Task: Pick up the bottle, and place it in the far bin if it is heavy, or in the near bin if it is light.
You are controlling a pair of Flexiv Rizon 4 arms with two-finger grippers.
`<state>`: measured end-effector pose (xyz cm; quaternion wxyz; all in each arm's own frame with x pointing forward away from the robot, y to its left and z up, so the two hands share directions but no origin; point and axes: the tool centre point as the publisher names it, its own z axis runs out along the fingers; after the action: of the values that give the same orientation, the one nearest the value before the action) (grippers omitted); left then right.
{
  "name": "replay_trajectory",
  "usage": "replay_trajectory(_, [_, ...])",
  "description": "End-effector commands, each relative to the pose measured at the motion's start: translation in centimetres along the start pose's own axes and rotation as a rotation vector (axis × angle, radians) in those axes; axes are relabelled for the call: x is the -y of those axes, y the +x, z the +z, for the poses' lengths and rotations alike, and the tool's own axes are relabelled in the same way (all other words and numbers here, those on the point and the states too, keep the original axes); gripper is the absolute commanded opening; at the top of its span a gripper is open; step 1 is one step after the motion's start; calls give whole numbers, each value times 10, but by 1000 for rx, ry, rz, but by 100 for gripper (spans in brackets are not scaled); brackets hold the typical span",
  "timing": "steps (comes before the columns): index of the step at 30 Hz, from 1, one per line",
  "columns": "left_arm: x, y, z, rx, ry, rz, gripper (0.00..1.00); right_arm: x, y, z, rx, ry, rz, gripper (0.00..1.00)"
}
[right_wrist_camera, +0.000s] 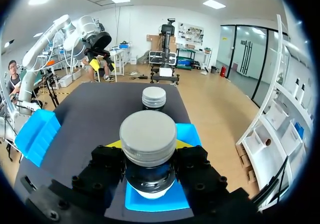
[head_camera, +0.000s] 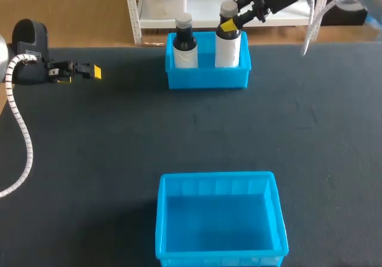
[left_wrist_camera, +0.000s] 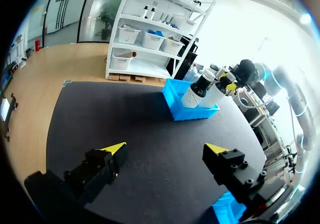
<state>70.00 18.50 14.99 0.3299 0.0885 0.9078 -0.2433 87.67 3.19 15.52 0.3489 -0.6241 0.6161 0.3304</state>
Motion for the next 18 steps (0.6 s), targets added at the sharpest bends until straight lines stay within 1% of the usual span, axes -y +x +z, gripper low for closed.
replay_trajectory(1, [0,0,0,0,0,0,100,10,0,1,0,-147,0,0])
replay_trajectory(18, [0,0,0,0,0,0,100,11,6,9,-5,-169,-17,0])
